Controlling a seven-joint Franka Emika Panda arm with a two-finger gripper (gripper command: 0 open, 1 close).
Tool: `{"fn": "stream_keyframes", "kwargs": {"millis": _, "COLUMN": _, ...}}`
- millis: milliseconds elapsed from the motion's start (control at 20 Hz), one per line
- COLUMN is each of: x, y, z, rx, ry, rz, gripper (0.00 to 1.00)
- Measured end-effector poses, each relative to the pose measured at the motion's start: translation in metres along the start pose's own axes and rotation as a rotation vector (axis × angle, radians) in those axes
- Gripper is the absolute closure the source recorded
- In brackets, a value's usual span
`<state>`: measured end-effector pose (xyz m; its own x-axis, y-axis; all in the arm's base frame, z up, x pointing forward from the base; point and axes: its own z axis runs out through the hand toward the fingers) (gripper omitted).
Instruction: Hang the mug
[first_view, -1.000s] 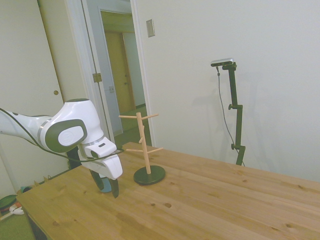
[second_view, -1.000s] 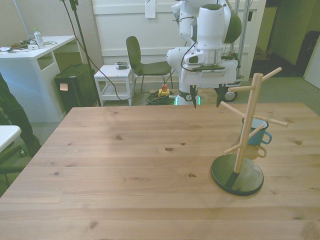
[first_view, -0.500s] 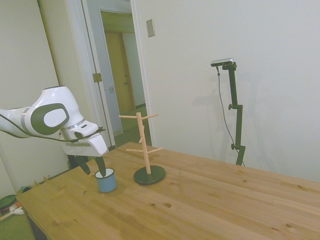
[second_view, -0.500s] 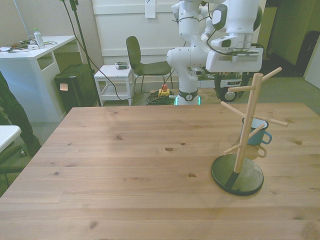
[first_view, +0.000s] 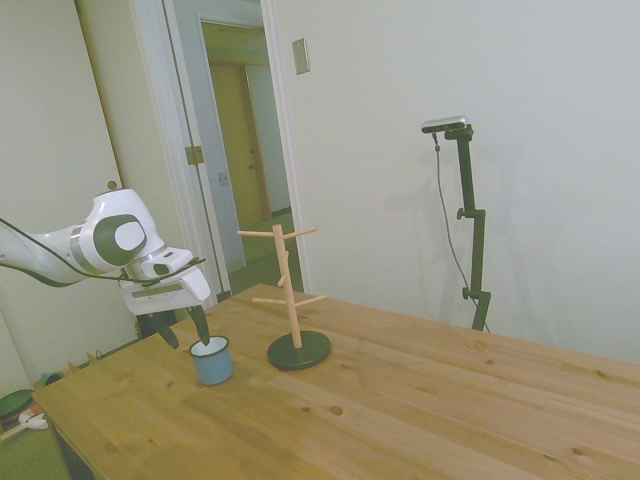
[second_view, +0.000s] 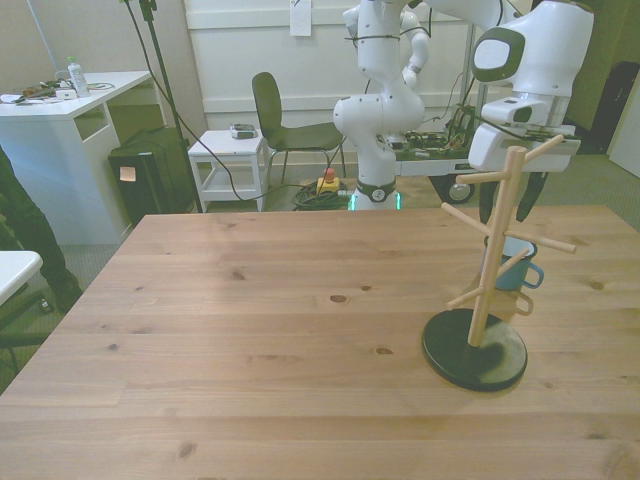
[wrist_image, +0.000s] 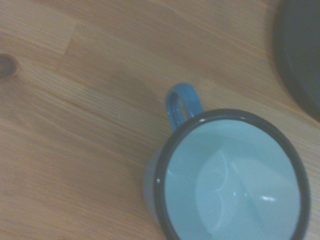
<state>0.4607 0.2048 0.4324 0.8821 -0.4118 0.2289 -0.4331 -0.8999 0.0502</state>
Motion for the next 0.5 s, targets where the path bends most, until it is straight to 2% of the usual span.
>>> {"fn": "stream_keyframes", "kwargs": {"millis": 500, "x": -0.012, "y": -0.050, "z": 0.026, "rx": -0.028, "ry": 0.010, "rz": -0.056, "gripper": 0.00}}
